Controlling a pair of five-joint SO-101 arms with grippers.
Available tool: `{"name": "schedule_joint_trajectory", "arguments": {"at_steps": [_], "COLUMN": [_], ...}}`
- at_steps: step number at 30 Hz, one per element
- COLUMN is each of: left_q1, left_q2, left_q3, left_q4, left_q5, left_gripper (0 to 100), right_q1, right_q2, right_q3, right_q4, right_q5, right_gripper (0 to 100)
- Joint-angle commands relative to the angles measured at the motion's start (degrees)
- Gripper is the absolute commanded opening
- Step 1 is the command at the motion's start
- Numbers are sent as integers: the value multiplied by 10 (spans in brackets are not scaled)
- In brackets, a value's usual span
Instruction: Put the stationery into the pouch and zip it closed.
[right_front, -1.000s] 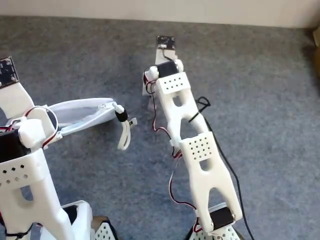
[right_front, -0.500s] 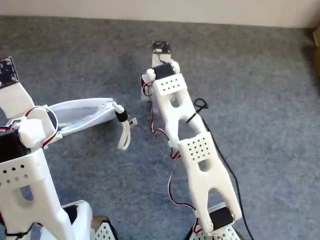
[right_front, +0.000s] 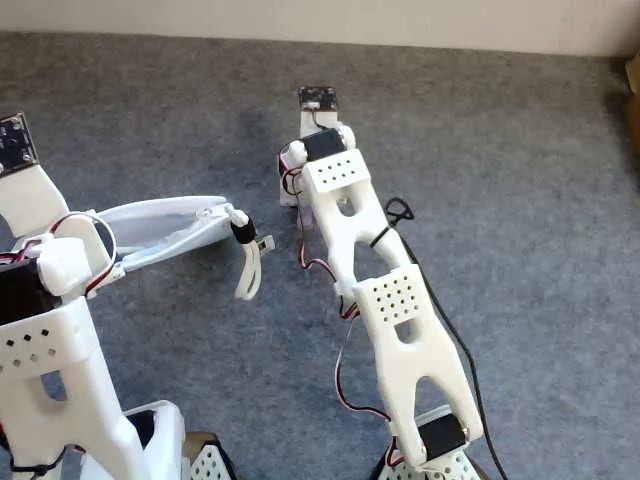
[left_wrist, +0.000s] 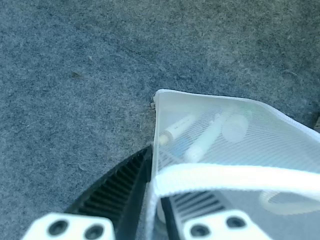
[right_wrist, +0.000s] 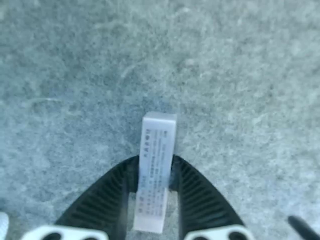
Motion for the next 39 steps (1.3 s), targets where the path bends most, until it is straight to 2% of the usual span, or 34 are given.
{"name": "schedule_joint_trajectory", "arguments": {"at_steps": [1,8,11,21,25,31,39], "left_q1": [-7,-7,-7,-7,-5,-5,-4], "left_q2": [-4,-4,-4,-4,-4,-4,-4], "left_q3": [9,9,9,15,16,16,18], "left_q4": [-5,-6,-7,-9,-10,-10,-18], "left_q5": [5,5,5,5,5,5,6], "left_gripper": [6,6,6,6,6,6,6], "right_q1": [3,5,5,7,7,7,12], "right_q2": [-33,-28,-27,-32,-35,-102,-225], "right_q3": [-37,-180,-217,-233,-234,-214,-40], "right_q4": [29,127,135,138,138,138,138], "right_q5": [9,9,9,9,39,42,41], "right_gripper": [5,5,5,4,4,4,4]}}
